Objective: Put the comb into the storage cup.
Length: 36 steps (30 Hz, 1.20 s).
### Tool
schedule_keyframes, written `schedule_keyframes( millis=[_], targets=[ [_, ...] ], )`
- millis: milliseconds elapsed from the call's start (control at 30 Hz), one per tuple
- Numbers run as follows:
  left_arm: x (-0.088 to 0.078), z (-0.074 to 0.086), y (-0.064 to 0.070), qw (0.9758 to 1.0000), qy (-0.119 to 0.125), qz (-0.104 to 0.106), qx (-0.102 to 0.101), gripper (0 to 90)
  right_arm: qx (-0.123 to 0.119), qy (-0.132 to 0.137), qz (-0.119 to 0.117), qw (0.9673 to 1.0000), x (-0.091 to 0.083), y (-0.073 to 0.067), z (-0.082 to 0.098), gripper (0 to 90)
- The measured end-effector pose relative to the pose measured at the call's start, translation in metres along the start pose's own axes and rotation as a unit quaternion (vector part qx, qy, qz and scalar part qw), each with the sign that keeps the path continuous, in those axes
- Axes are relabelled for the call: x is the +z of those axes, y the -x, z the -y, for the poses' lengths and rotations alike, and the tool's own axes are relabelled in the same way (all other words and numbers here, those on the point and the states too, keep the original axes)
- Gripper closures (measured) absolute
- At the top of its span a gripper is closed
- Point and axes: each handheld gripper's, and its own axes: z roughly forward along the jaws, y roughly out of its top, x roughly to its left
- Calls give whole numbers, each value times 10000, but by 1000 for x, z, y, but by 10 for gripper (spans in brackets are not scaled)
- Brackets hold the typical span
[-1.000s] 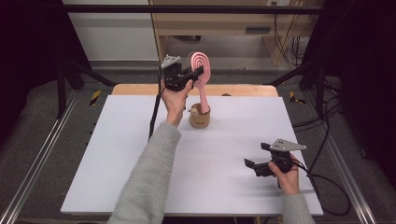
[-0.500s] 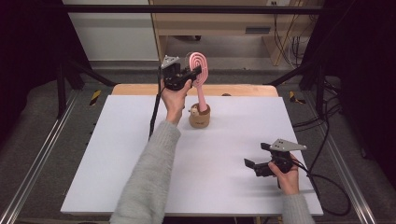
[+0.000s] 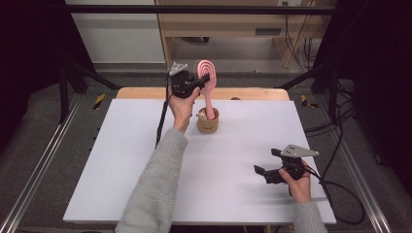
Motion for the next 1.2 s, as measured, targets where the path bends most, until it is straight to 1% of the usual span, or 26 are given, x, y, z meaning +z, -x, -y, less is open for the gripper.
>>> schedule_keyframes(
  millis=[267, 400, 467, 533, 767, 1133, 1200],
  targets=[
    [-1, 8, -5, 10000, -40, 20, -7, 633, 5, 6, -8, 10000, 0, 0, 0, 4],
    [-2, 12, -8, 10000, -53, 21, -47, 633, 6, -5, -9, 10000, 0, 0, 0, 4],
    [-2, 13, -8, 10000, -39, 25, -55, 633, 9, -1, -13, 10000, 0, 0, 0, 4],
    [-2, 14, -8, 10000, -35, 37, -11, 633, 18, 3, -14, 10000, 0, 0, 0, 4],
    [-2, 16, -8, 10000, -53, 51, -3, 633, 12, 4, -19, 10000, 0, 0, 0, 4],
    [-1, 27, -10, 9999, -112, 87, 4, 633, 21, 24, -23, 10000, 0, 0, 0, 4],
    [0, 29, -11, 9999, -136, 68, -8, 633, 19, 15, -28, 10000, 1, 0, 0, 4]
  ],
)
